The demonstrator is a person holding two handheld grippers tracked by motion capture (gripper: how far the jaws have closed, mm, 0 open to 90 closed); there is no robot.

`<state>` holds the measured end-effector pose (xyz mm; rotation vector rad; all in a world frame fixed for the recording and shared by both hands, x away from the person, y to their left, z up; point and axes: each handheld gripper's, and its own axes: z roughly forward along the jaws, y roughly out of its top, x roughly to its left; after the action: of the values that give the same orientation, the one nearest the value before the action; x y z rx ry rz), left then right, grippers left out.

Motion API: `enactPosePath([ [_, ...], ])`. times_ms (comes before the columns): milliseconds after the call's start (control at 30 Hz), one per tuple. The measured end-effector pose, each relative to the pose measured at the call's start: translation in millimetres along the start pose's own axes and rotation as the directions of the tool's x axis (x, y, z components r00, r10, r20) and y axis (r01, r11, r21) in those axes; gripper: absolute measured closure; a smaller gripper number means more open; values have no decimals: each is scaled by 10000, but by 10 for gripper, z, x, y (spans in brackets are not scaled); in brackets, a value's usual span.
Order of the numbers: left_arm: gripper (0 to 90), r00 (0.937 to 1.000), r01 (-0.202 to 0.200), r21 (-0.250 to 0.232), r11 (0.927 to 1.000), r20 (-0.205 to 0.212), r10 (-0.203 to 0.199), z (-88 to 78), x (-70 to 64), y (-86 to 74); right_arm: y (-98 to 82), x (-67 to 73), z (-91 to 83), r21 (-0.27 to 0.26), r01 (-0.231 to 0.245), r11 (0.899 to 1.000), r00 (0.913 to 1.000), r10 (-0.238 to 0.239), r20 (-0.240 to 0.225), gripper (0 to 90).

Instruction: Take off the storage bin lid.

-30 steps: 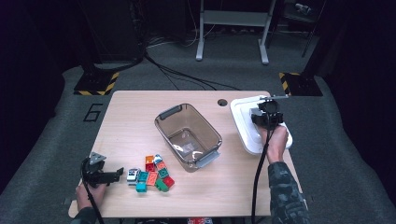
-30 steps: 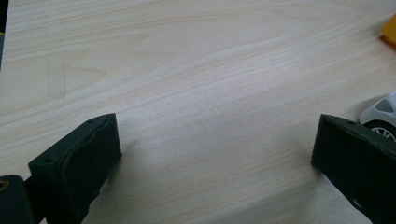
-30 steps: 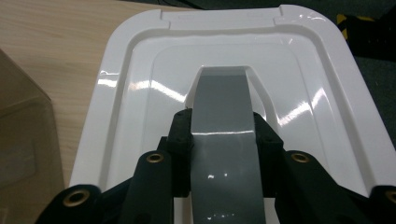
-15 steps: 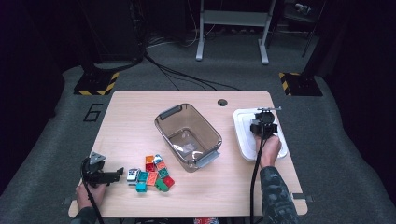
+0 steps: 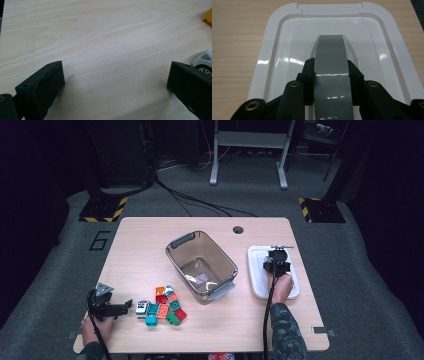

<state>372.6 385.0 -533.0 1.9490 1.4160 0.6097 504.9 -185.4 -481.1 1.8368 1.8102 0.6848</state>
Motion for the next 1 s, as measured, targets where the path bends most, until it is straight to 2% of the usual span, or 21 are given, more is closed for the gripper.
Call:
enactPosePath([
  [133, 10, 10000, 4, -5, 10000, -6, -4, 0, -1, 0, -21, 11, 24, 134, -114, 9998, 9999, 114, -34, 663],
  [333, 10, 10000, 7, -8, 10000, -6, -7, 0, -1, 0, -64, -38, 46, 208, 69, 9998, 9999, -66, -142, 655],
  [500, 10, 10000, 11, -5, 10000, -7, -11, 0, -3, -1, -84, -73, 4, 293, -133, 9995, 9990, 145, -433, 528],
  [533, 10, 10000, 4, -6, 10000, -11, -4, 0, -2, 0, -87, -91, -10, 205, -43, 9998, 9986, 54, -531, 499],
  [600, 10, 10000, 12, -5, 10000, -10, -12, 0, -3, -1, -98, -106, -66, 207, -144, 9997, 9965, 161, -817, 422],
  [733, 10, 10000, 15, -2, 10000, -11, -15, -1, -3, -1, -163, -101, -195, -13, 411, 9992, 9934, -410, -1069, 294],
  [867, 10, 10000, 14, -2, 10000, -20, -14, -1, -4, -1, -269, -44, -335, -220, 1024, 9945, 9844, -1045, -1419, 175],
  [933, 10, 10000, 16, 2, 10000, -18, -16, -2, -4, -1, -321, -18, -390, -314, 1327, 9907, 9782, -1360, -1569, 151],
  [1000, 10, 10000, -3, 59, 10000, 13, 3, -6, -1, 1, -380, 4, -445, -499, 1393, 9890, 9737, -1460, -1748, 140],
])
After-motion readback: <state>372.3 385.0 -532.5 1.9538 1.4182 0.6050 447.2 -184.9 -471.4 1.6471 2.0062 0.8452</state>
